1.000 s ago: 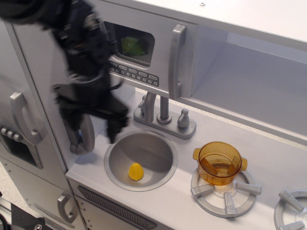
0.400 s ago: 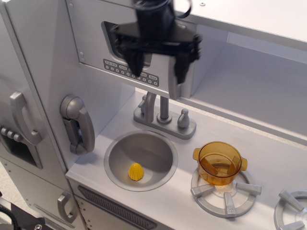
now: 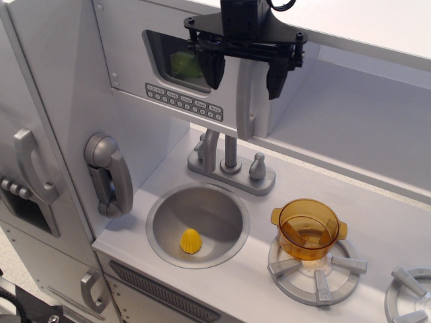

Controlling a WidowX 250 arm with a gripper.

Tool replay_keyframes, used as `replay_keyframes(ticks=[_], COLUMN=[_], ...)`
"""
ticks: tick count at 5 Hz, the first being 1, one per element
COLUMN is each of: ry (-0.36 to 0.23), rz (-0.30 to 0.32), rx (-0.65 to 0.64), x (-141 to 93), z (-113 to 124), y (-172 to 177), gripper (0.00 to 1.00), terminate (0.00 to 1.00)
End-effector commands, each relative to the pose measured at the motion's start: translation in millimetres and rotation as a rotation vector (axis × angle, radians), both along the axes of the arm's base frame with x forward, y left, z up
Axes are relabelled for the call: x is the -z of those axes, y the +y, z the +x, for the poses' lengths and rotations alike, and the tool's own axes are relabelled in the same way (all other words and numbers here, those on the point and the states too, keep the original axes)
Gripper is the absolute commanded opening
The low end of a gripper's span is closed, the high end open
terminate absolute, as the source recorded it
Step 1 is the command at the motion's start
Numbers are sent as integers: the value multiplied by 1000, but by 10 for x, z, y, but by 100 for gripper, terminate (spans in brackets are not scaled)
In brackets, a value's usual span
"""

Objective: Open microwave

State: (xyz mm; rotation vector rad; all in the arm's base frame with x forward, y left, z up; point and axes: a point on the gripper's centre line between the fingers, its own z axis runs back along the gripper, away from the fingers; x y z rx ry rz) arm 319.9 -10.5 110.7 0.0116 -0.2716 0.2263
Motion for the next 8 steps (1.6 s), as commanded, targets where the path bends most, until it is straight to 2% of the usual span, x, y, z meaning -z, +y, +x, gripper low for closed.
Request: replay_keyframes(ticks=[1,2,4,5,6,7,8], ry=[-52,-60,-57,-58,-67,-1,61], rz=[18,21,10,19,22,28,31], rx=[-29,-17,34,65,103,178,230], x=[-96,-75,-13,24,-11,-112,-198], z=[229,264,160,-1,-293,-564,-762], y=[87,102,126,152,252,389,478], gripper=[100,0,0,0,0,0,100], terminate=[0,0,0,0,0,0,0])
